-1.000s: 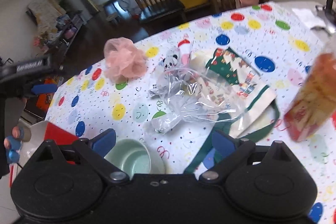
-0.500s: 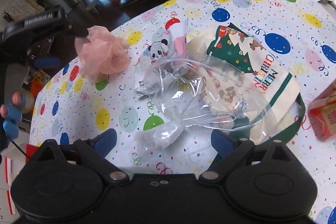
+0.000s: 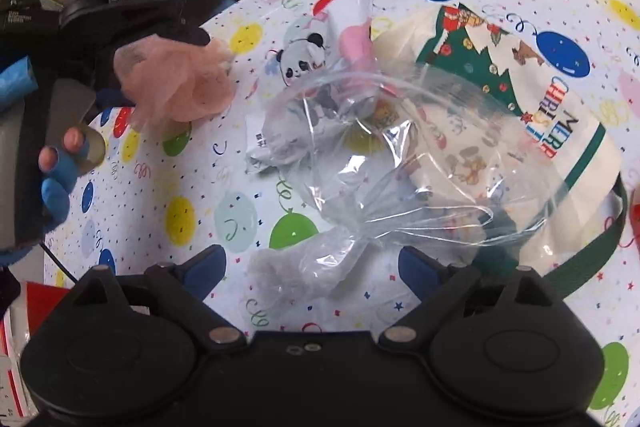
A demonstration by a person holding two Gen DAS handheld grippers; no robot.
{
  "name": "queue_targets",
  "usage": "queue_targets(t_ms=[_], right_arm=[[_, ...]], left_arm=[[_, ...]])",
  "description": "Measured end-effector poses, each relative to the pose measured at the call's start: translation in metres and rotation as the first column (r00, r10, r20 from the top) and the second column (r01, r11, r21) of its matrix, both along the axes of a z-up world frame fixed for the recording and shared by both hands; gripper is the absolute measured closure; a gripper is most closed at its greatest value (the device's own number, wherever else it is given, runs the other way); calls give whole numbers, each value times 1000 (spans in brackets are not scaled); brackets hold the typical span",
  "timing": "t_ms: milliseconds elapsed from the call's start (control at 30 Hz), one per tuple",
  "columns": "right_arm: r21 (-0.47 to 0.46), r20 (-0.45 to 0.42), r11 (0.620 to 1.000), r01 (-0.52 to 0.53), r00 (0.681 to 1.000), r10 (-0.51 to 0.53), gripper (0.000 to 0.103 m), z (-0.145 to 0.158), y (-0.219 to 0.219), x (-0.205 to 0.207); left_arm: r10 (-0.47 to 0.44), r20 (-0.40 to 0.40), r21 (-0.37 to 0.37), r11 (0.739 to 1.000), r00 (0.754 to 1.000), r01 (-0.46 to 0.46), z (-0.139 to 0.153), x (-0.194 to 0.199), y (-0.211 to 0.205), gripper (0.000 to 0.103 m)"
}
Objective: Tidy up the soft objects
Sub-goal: 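Grasp the pink bath puff with the left tool while the right tool grasps the plastic bag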
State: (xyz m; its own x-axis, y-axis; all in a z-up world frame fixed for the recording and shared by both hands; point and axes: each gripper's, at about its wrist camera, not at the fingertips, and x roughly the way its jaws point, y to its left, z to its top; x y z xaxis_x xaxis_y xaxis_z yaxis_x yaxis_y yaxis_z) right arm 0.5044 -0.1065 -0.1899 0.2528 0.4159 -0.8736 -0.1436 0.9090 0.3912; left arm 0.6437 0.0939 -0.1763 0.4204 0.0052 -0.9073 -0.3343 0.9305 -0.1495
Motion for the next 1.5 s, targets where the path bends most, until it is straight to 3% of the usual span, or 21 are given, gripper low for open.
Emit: queue_targets(t_ms=[233,300,400,467,667,767,1200,1500], right_arm=[[27,3,999,25,1000,-25,30,-7,-3,2],[38,2,999,28,1000,-28,42,-8,-5,1],[54,-1,998,31,1000,-31,51,-10,-8,0],[66,0,997,28,1000,-28,55,-10,-9,0],[78,42,997,1,999,-5,58,-5,-11,-6],[77,65,997,-15,998,10,59,0,-11,-10],[88,187,994,-70,981,52,59,53,-29,-30],[102,263,983,-151,957,120,59,97,-44,-61]], left_arm=[[36,-11,13,999,999,-35,-15,-4,7,4],[42,-8,23,999,999,-42,-16,-6,8,4],[53,-9,43,998,999,-53,-15,-11,9,22],[60,-7,34,998,998,-60,-14,-14,10,40],[51,30,34,998,998,-52,-4,-26,9,69],[28,35,44,999,999,-30,1,-32,5,74],[-32,66,60,998,997,28,57,-69,-14,76],[-71,112,55,996,991,65,111,-125,-31,76]])
